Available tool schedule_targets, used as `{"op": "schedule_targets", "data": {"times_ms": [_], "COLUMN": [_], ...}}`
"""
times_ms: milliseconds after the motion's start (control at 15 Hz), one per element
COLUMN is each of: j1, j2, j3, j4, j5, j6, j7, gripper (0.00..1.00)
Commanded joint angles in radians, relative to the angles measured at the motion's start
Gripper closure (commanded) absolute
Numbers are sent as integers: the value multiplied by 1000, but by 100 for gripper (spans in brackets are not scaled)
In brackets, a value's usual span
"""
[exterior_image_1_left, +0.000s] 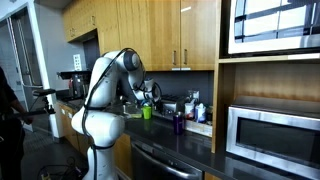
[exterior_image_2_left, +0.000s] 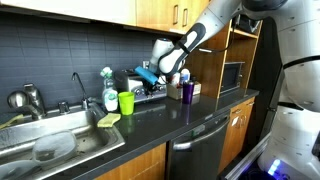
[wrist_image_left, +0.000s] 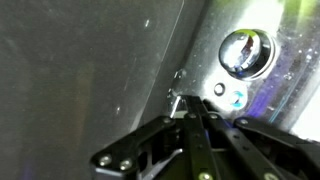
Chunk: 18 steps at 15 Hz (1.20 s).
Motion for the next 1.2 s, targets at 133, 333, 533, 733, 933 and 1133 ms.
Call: {"op": "schedule_targets", "data": {"times_ms": [133,333,533,733,933,1133], "j1": [37,39,35,25,21,15], "j2": [-38,-62,-89,-98,-90,-67], "j3": [-31,-33,-33,-28,-25,-17], "j4": [-15,-20,-33,-45,-42,-27], "j5": [-26,-37,-55,-64,-61,-46], "j6": [-5,-22,-36,-37,-43,-48], "j7": [20,19,25,31,30,15], "gripper": [100,100,100,100,100,100]}}
